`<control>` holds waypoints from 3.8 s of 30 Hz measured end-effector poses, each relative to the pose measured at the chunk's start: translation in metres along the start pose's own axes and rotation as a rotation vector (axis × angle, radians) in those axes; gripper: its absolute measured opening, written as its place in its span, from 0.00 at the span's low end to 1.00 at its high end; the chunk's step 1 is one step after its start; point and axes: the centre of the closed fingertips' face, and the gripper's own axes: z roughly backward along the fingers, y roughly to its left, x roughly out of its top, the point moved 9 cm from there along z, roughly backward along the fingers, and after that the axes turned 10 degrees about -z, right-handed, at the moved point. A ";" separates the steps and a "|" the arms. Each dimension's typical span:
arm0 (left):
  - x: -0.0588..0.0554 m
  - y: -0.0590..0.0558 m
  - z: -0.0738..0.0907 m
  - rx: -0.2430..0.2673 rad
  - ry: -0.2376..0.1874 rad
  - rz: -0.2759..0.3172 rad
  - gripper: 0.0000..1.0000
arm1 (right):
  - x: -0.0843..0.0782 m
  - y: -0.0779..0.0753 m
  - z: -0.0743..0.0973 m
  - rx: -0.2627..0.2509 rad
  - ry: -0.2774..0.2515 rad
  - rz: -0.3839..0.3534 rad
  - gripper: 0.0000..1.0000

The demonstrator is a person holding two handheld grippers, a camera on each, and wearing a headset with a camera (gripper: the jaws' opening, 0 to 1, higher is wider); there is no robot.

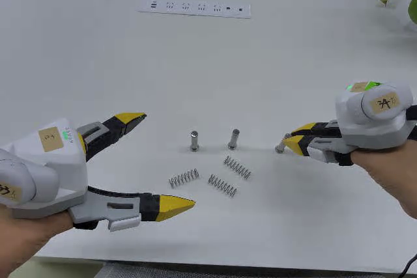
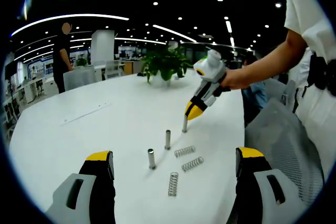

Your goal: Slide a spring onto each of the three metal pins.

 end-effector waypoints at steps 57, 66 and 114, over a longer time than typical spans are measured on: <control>-0.031 0.000 -0.015 -0.113 0.334 -0.077 0.53 | -0.040 0.018 0.081 0.182 -0.234 0.084 0.86; -0.038 -0.005 -0.030 -0.174 0.427 -0.119 0.41 | -0.044 0.021 0.083 0.192 -0.242 0.079 0.86; -0.059 -0.014 -0.056 -0.191 0.602 -0.218 0.10 | -0.055 0.021 0.085 0.183 -0.254 0.041 0.85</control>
